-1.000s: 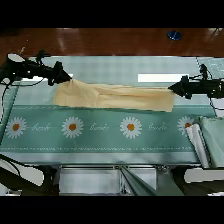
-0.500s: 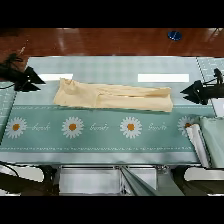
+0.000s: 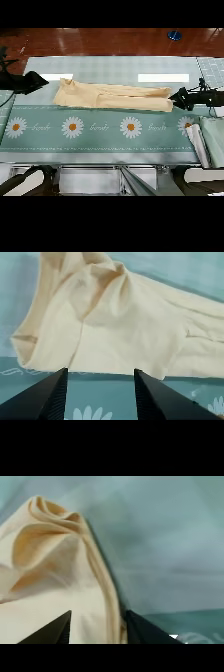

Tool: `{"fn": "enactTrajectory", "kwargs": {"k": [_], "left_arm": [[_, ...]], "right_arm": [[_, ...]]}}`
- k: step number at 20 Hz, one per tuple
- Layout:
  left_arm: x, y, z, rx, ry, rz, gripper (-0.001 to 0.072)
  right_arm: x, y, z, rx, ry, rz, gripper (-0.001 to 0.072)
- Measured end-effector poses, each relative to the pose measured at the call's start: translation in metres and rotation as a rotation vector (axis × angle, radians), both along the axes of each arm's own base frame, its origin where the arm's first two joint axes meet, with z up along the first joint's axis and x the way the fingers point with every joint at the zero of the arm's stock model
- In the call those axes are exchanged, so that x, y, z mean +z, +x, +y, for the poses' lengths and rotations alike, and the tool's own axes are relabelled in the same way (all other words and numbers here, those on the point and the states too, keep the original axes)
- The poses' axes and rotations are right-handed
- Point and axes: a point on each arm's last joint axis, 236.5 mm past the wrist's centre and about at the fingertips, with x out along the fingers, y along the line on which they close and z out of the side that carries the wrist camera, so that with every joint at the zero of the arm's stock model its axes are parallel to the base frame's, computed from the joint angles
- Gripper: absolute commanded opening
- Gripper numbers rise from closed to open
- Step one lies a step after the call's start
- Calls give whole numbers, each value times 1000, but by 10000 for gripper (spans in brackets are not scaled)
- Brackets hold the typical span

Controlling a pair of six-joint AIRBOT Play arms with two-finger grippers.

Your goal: Fold the shirts.

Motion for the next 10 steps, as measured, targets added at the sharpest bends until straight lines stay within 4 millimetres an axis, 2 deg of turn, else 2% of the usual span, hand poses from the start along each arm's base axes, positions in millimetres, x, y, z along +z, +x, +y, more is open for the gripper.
{"fn": "enactTrajectory", "kwargs": {"k": [1, 2, 3, 4, 5, 8, 10], "left_arm": [[-3, -2, -13, -39, 7, -4, 506], [-5, -4, -26, -77, 11, -9, 504], [-8, -5, -38, -107, 8, -10, 480], [-12, -7, -51, -140, 4, -4, 289], [-15, -8, -62, -165, -4, 0, 32], [-25, -13, -96, -241, -30, 21, 18], [-32, -17, -119, -296, -38, 38, 18]], "right_arm": [[-3, 1, 10, 8, 15, 5, 212], [-7, 2, 19, 25, 19, 12, 12], [-9, 3, 27, 43, 20, 10, 19], [-7, 6, 34, 65, 20, -6, 18], [-3, 8, 43, 90, 29, -21, 18], [31, 6, 65, 180, 42, -93, 18], [60, -4, 66, 231, -22, -147, 18]]}}
